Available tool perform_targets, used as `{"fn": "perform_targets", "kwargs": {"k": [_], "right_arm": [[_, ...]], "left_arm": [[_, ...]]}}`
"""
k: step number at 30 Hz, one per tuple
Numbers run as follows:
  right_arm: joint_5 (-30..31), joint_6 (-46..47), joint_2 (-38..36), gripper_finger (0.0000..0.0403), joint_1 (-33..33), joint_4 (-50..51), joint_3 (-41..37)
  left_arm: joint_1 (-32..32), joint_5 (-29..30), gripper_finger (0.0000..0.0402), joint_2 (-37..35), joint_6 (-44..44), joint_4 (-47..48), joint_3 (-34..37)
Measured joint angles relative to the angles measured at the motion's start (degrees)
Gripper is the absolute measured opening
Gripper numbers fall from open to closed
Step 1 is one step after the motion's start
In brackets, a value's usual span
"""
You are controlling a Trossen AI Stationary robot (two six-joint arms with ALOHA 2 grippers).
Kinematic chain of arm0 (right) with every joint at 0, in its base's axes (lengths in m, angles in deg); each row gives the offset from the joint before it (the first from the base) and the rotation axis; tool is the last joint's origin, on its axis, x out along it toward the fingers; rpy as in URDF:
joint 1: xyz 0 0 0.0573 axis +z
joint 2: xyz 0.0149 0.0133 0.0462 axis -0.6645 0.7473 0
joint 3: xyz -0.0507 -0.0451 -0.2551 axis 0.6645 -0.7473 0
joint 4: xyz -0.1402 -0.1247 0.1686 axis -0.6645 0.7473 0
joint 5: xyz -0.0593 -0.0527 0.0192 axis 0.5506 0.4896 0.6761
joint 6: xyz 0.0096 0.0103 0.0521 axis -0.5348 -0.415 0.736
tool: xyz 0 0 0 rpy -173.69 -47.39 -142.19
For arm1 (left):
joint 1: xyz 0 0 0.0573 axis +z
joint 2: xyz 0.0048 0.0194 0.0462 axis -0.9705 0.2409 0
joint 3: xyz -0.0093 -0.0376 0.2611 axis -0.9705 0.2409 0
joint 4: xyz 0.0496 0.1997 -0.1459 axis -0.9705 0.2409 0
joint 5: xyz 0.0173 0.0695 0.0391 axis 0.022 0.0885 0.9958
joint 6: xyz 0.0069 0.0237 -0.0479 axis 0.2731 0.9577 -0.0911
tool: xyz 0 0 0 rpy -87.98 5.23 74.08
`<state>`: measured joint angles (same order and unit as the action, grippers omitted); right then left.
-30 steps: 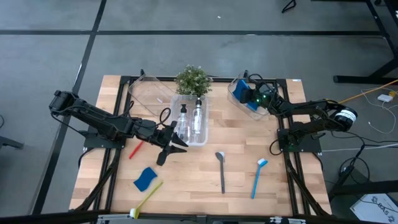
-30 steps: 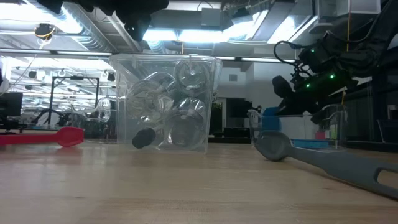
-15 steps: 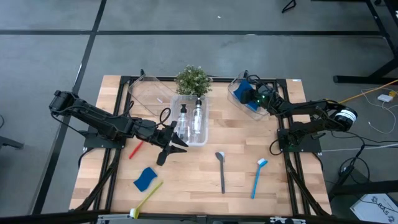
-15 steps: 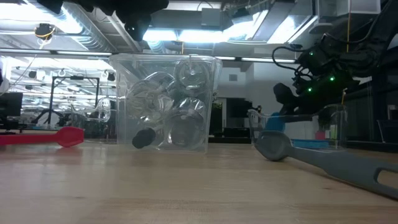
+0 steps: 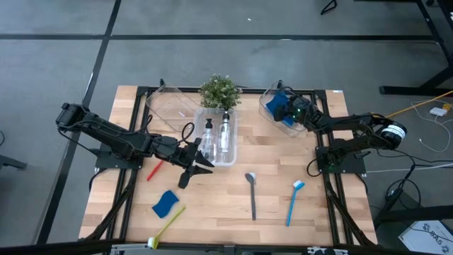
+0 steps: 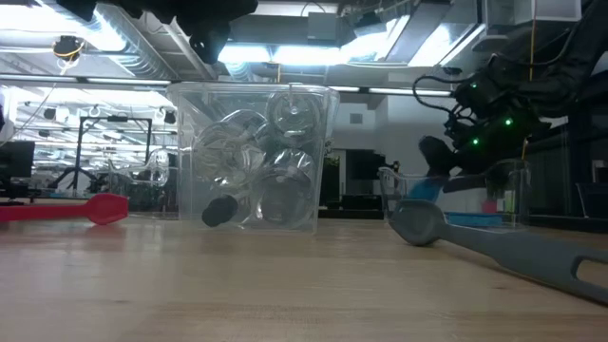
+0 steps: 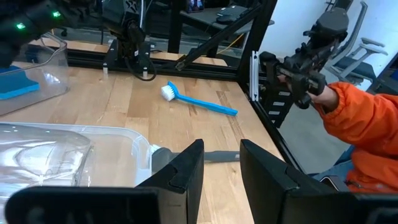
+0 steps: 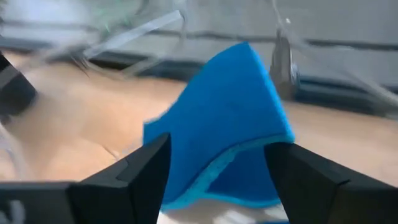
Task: Pick & Place Kitchen Sink Supplies
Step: Put the blue sponge into the right transparent bin
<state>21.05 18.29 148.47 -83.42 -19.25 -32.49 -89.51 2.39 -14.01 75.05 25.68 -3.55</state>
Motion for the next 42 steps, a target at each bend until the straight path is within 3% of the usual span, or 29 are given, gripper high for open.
{"fn": "perform_targets", "kwargs": {"k": [8, 16, 19, 24, 31, 42], "right_arm": [[-0.24, 0.04, 0.00, 0.0248, 0.00, 23.56, 10.23], [-4.70, 1.97, 0.00, 0.0248, 0.00, 51.36, 24.74], [-5.01, 1.57, 0.00, 0.0248, 0.02, 57.61, 27.96], [-6.18, 0.37, -0.02, 0.0248, 0.01, 59.50, 29.41], [-15.90, -1.59, -0.06, 0.0248, 1.32, 58.55, 29.56], [-14.59, -1.96, -8.70, 0.0248, 11.85, 55.69, 29.56]], "left_arm": [[0.00, 0.00, 0.0098, 0.00, -0.20, -0.01, 0.00], [0.00, -0.27, 0.0098, 0.00, -1.51, 0.01, 0.00], [0.00, -0.39, 0.0098, 0.00, -1.51, 0.01, 0.00], [0.00, -0.40, 0.0098, 0.00, -1.61, 0.01, 0.00], [0.00, -2.44, 0.0098, -0.24, -1.68, 0.35, 0.00], [-1.08, -4.02, 0.0097, -5.62, -1.66, 2.86, 0.00]]}}
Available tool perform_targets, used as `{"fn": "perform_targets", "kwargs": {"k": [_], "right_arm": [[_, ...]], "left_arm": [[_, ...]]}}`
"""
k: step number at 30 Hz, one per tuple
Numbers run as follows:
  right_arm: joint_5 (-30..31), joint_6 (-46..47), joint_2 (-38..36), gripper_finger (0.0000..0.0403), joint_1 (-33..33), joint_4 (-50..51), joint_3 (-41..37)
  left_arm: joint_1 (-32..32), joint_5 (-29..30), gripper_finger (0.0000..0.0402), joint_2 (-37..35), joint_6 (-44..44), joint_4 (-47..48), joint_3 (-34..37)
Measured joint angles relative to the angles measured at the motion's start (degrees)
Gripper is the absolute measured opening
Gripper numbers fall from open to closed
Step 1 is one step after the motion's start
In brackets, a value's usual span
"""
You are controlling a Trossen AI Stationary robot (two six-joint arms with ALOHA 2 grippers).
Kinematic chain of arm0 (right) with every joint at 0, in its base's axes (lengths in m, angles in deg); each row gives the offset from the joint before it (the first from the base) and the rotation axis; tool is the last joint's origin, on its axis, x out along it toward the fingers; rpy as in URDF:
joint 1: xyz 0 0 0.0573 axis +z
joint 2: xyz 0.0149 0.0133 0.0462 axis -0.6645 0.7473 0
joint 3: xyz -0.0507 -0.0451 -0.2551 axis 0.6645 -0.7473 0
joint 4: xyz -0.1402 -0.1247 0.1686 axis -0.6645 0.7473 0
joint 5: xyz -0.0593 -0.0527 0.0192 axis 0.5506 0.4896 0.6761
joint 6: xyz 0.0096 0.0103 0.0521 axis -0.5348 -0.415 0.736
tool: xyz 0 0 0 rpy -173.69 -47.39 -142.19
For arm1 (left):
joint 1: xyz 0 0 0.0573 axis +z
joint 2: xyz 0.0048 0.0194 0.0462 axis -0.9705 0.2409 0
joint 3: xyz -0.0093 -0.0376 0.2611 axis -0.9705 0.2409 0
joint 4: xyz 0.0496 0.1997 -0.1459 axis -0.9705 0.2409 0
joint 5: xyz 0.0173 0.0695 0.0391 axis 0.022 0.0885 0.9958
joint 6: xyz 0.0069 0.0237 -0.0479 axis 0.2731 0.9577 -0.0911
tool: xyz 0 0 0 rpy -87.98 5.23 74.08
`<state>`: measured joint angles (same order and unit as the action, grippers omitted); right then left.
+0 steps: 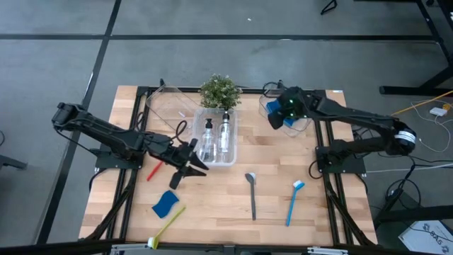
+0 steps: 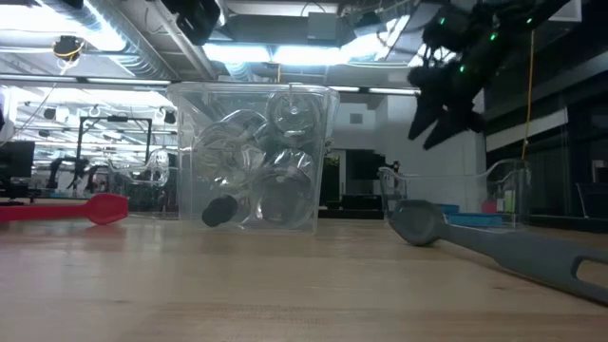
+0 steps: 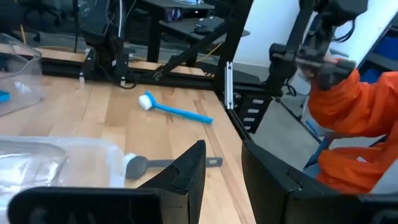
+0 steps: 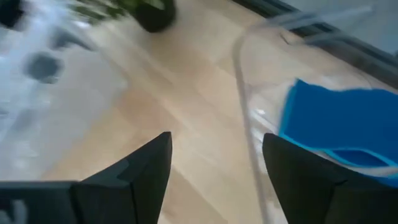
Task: Pick & Place Kitchen Sink Supplies
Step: Put the blue sponge into the right transparent bin
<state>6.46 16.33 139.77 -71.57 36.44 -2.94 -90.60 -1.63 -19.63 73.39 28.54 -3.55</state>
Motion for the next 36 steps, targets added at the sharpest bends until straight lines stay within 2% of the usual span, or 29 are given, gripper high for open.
{"fn": "perform_targets", "kwargs": {"k": [6, 10, 14, 19, 24, 30, 33, 36], "right_arm": [[0.91, 3.08, -4.36, 0.0248, 7.61, -1.29, 0.00], [6.33, 3.79, -5.55, 0.0248, 14.06, -3.48, 0.00], [10.80, 3.68, -5.75, 0.0248, 20.26, -8.32, 0.00], [11.57, 2.28, -5.75, 0.0248, 26.27, -13.17, 0.00], [11.64, 2.26, -5.44, 0.0248, 30.46, -15.11, 0.00], [14.80, 2.39, -4.28, 0.0248, 34.18, -16.41, 0.00], [16.99, 2.39, -3.52, 0.0248, 35.67, -16.68, 0.00], [17.61, 2.39, -2.67, 0.0248, 36.51, -16.89, 0.02]], "left_arm": [[-2.01, -0.84, 0.0097, -1.02, -3.56, 3.07, 0.00], [-4.66, -2.06, 0.0097, -1.23, -5.79, 5.53, -0.07], [-8.47, -1.44, 0.0097, -1.35, -7.92, 13.41, -2.67], [-14.79, 2.01, 0.0097, -1.35, -14.44, 23.83, -6.23], [-21.36, 5.59, 0.0097, -1.33, -26.86, 31.24, -6.69], [-27.49, 11.03, 0.0097, 0.59, -48.56, 43.46, -6.64], [-29.87, 10.59, 0.0097, 2.95, -60.19, 48.64, -6.62], [-31.61, 7.35, 0.0097, 6.12, -67.52, 50.93, -6.60]]}}
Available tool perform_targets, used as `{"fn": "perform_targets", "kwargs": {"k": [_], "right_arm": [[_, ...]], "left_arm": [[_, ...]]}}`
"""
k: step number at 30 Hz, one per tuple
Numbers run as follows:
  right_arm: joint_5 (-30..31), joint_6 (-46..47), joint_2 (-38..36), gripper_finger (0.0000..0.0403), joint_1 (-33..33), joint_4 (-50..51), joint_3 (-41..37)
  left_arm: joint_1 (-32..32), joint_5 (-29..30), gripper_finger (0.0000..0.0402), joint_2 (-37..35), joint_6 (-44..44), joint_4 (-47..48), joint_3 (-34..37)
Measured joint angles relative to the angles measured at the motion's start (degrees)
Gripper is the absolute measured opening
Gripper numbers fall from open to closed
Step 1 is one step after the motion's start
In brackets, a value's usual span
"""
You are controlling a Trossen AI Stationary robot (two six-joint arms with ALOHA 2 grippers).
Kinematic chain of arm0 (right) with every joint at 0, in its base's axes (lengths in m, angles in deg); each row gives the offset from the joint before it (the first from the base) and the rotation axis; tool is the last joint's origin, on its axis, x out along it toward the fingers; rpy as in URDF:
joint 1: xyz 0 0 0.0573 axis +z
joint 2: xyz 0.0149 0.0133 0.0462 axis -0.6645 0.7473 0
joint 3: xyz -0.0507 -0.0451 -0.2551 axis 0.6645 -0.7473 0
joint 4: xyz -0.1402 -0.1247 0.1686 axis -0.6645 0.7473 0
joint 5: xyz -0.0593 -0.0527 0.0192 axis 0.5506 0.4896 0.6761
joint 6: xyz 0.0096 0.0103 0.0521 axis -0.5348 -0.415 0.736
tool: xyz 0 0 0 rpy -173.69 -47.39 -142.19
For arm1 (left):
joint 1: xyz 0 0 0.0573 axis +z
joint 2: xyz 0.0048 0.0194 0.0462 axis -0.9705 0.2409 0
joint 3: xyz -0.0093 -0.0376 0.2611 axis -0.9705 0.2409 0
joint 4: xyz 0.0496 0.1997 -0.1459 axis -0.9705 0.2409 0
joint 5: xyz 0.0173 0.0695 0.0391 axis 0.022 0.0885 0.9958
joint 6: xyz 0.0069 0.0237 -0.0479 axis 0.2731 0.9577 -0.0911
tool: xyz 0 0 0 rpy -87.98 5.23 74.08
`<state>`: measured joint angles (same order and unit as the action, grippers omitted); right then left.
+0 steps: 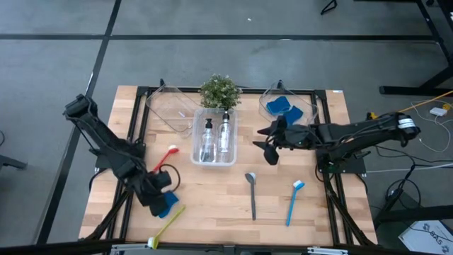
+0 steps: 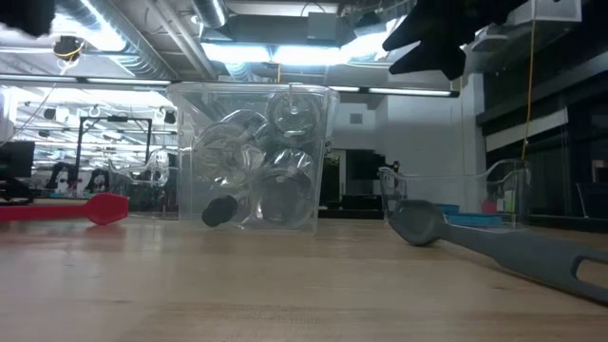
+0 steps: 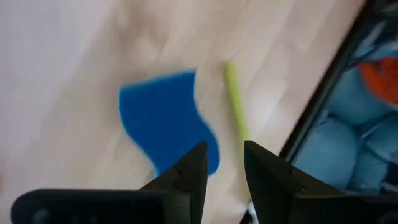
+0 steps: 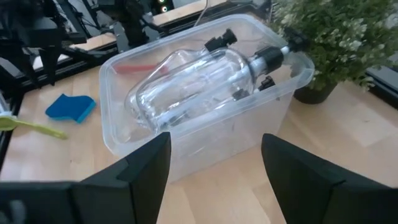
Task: Pick & Place Kitchen Sink Supplies
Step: Put the blue sponge into the right transparent bin
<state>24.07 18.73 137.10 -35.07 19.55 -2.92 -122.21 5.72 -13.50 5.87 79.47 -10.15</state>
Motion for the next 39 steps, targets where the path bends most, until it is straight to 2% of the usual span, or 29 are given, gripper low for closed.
{"fn": "perform_targets", "kwargs": {"k": [3, 9, 15, 30, 33, 37, 39], "right_arm": [[0.02, 0.00, 0.91, 0.0248, 0.34, -0.16, -0.02], [-0.01, -0.15, 2.59, 0.0248, 0.38, -0.87, 0.01], [-0.01, 0.44, 3.10, 0.0248, 0.38, -1.14, -0.02], [-0.14, 1.55, 3.33, 0.0248, 0.64, -2.01, -0.02], [-0.14, 1.53, 3.33, 0.0248, 1.15, -2.03, -0.02], [-0.21, 1.53, 3.33, 0.0248, 1.23, -2.03, -0.02], [-0.20, 1.53, 3.33, 0.0248, 1.23, -2.03, -0.02]], "left_arm": [[-1.08, -2.11, 0.0097, 3.38, -2.71, -0.08, 0.00], [-1.38, -2.37, 0.0097, 8.71, -3.69, -1.08, 0.02], [-1.38, -7.12, 0.0097, 13.09, -5.93, 1.25, 0.02], [-1.31, -7.68, 0.0095, 19.53, -3.91, -0.51, -0.04], [-1.34, -7.47, 0.0075, 19.76, -2.52, -0.84, -0.02], [-1.26, -5.80, 0.0019, 19.80, 0.49, -1.42, -0.02], [-0.99, -5.11, 0.0008, 19.81, 1.96, -1.61, -0.04]]}}
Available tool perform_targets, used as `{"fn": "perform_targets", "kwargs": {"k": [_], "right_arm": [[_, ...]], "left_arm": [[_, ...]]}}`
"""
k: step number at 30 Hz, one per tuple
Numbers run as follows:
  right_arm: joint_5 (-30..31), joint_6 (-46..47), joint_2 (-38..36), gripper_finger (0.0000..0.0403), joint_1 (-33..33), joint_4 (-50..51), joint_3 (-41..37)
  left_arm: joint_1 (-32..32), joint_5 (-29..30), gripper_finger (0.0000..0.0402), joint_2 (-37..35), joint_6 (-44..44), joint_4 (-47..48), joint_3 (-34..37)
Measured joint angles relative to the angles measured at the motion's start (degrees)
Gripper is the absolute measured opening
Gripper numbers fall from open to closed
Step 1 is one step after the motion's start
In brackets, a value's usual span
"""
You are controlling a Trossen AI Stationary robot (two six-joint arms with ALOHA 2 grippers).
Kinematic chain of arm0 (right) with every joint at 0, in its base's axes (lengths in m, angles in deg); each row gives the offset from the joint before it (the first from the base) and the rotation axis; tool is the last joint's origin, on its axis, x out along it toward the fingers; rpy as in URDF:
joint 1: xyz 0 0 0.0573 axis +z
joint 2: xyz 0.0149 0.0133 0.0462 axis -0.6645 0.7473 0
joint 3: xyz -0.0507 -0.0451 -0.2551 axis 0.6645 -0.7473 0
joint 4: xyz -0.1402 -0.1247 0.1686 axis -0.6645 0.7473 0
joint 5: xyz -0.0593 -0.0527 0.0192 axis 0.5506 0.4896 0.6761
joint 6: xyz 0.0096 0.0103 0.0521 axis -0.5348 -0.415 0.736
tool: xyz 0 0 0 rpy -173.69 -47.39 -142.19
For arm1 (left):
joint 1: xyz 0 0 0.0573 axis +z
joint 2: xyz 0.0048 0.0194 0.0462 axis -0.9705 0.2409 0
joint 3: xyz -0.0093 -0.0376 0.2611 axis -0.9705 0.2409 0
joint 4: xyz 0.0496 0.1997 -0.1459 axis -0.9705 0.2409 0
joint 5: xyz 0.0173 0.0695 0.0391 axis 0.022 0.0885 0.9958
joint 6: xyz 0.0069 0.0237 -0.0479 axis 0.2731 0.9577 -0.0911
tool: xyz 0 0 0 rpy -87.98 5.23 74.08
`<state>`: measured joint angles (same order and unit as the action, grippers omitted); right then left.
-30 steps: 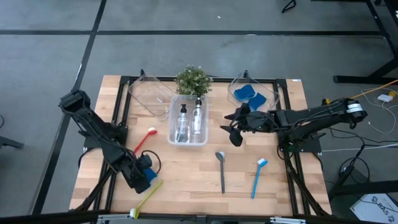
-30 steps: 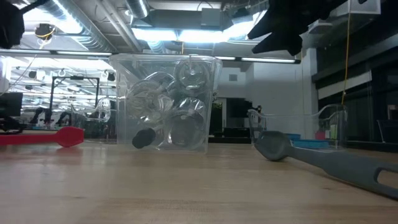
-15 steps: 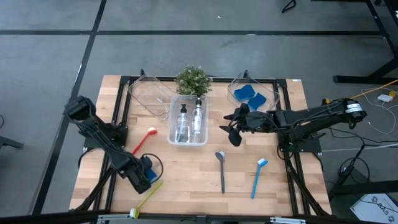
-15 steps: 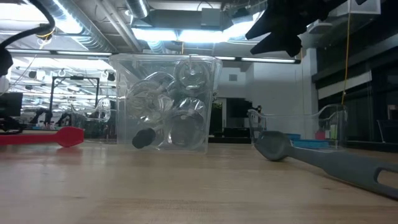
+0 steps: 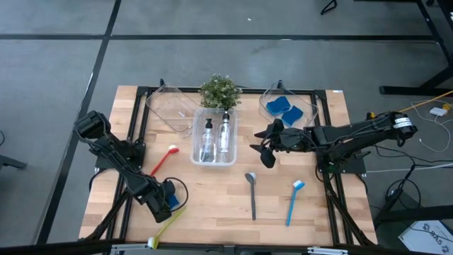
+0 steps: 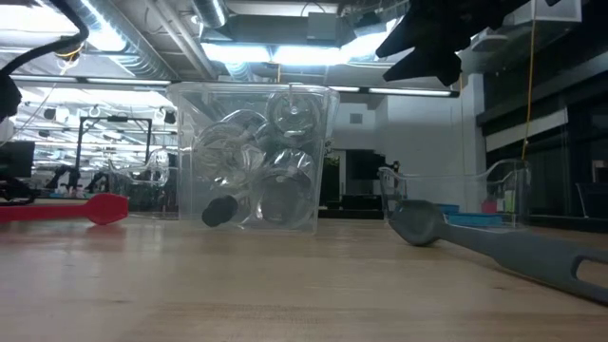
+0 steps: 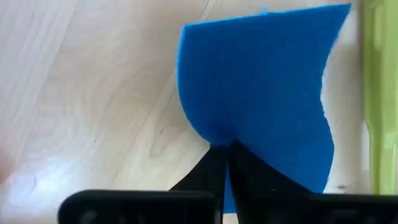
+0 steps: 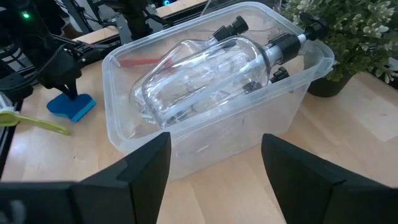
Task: Pick & Place Kitchen Sink Supplies
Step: Put the blue sponge into the right transparent bin
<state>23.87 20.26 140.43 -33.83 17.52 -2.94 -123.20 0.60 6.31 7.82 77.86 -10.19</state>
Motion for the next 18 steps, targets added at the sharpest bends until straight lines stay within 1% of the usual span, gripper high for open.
{"fn": "perform_targets", "kwargs": {"k": [2, 6, 14, 18], "right_arm": [[0.00, 0.01, 0.00, 0.0248, 0.00, 0.00, 0.00], [0.05, 0.05, 0.00, 0.0248, 0.00, 0.00, 0.00], [0.09, -0.91, 0.00, 0.0248, 0.00, -0.04, 0.00], [0.09, -5.20, 0.00, 0.0248, 0.00, -1.75, -0.03]], "left_arm": [[0.01, 1.94, 0.0005, -0.13, 2.25, -0.30, 0.00], [0.23, 8.50, 0.0003, -2.83, 5.82, 0.30, 0.11], [1.23, 19.24, 0.0002, -15.83, 10.96, 0.34, 0.11], [2.37, 21.59, 0.0002, -21.14, 14.91, -0.73, 0.11]]}}
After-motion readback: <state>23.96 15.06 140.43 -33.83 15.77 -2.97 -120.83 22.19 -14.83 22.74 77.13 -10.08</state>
